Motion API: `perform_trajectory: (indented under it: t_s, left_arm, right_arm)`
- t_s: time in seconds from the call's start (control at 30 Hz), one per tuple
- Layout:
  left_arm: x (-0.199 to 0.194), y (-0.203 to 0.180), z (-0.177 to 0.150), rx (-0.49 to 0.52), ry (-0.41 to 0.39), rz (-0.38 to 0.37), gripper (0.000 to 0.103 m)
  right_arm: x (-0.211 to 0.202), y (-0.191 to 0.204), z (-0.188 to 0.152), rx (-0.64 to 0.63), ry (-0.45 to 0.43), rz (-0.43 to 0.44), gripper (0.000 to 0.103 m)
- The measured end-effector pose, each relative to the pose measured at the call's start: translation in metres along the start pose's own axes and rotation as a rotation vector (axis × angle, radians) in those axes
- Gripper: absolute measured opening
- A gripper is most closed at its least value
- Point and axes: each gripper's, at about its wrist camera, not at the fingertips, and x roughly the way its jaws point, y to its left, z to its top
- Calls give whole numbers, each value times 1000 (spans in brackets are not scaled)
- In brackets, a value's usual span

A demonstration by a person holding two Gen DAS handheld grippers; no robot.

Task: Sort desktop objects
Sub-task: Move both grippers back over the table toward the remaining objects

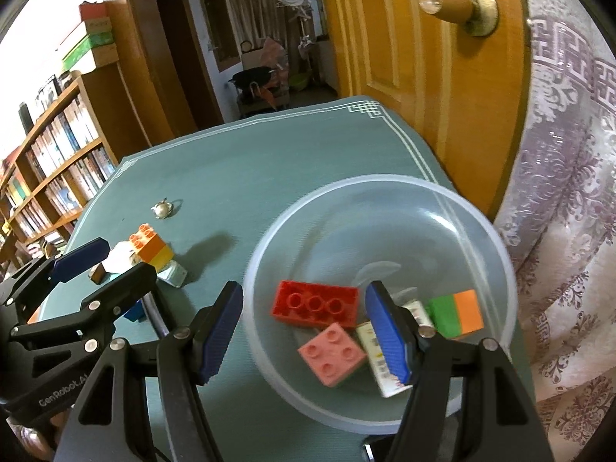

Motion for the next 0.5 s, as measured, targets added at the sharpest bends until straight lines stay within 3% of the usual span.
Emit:
perform_trajectory:
  t_s: [0.5]
  left_arm:
    - [-3,50,-17,-98,24,30,70]
  right_arm:
    - [15,42,-7,-62,43,44,71]
